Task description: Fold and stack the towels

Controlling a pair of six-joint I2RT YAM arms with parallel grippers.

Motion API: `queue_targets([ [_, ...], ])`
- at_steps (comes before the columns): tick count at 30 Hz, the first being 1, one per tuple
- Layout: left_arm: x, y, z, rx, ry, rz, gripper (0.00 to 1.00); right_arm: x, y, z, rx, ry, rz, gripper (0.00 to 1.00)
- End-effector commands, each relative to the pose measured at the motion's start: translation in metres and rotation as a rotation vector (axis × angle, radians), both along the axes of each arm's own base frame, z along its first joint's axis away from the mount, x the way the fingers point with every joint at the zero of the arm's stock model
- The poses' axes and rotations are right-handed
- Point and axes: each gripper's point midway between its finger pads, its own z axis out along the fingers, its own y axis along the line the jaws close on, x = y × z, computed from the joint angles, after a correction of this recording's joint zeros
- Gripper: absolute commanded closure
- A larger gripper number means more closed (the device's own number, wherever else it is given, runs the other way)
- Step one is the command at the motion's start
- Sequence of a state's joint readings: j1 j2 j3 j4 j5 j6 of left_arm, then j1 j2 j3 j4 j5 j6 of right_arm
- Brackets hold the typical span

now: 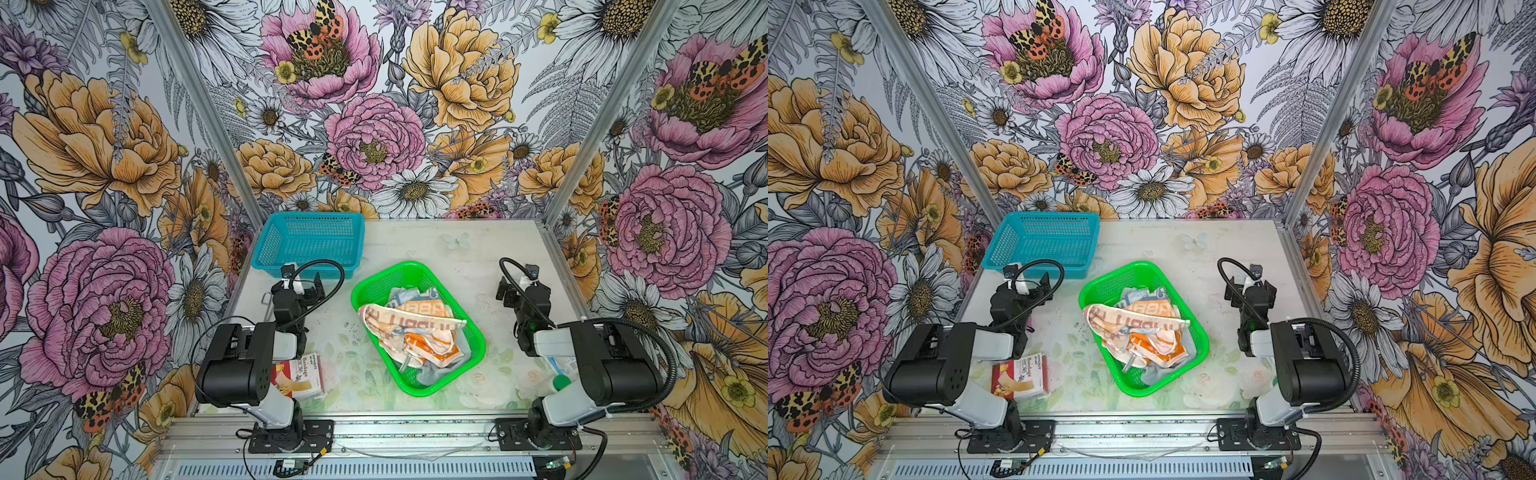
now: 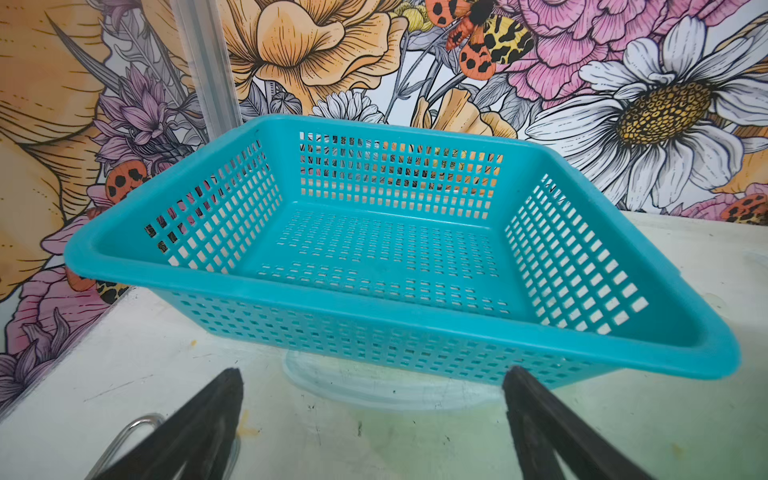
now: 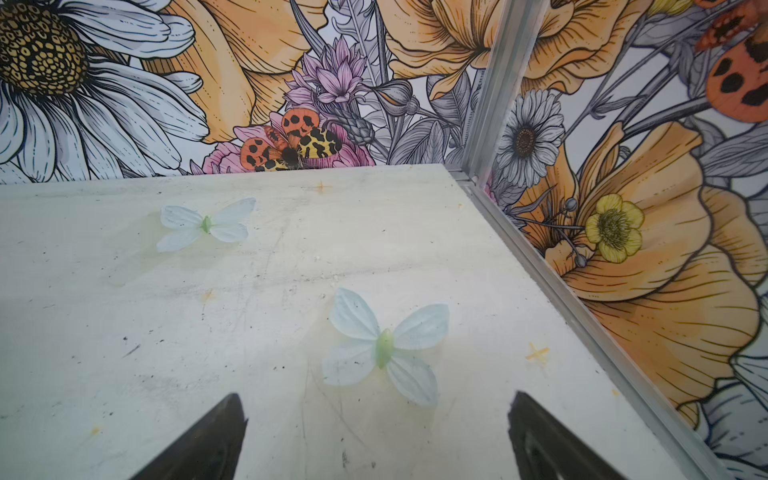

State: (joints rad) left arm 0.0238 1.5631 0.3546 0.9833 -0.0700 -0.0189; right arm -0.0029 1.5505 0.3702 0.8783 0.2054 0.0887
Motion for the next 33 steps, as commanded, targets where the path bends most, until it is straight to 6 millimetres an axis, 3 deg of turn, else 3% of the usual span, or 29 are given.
queue_targets([
  [1,-0.003,0.003,0.007,0.003,-0.028,0.012,0.01,0.005,0.004,0.013,0.004,-0.042,0.014,0.00],
  [11,-0.003,-0.001,0.006,0.006,-0.030,-0.019,0.01,0.005,0.004,0.013,0.005,-0.041,0.015,0.01],
  [14,-0.001,0.010,0.004,-0.032,-0.011,0.010,0.01,0.005,0.004,0.013,0.006,-0.043,0.013,0.00],
  [21,-0.001,0.008,0.006,-0.012,-0.017,0.024,0.01,0.005,0.003,0.012,0.009,-0.039,0.012,0.01],
  [23,-0.006,0.007,0.013,-0.002,-0.049,0.022,0.01,0.002,0.010,0.018,-0.015,-0.065,0.041,0.08],
  [25,-0.017,0.010,0.028,0.016,-0.064,0.075,0.01,-0.006,0.015,0.034,-0.054,-0.080,0.025,0.09],
  [27,-0.029,0.008,0.052,0.061,-0.089,0.142,0.02,-0.015,0.019,0.059,-0.093,-0.079,-0.018,0.11],
  [29,-0.038,-0.003,0.060,0.042,-0.002,0.174,0.03,-0.020,0.028,0.083,-0.037,-0.042,-0.016,0.04],
  [30,-0.039,-0.019,0.072,0.017,0.021,0.149,0.04,-0.022,0.036,0.092,0.006,0.004,0.014,0.02],
  [33,-0.060,-0.073,0.078,-0.046,0.145,0.049,0.04,-0.035,0.070,0.107,0.129,0.133,0.121,0.10],
])
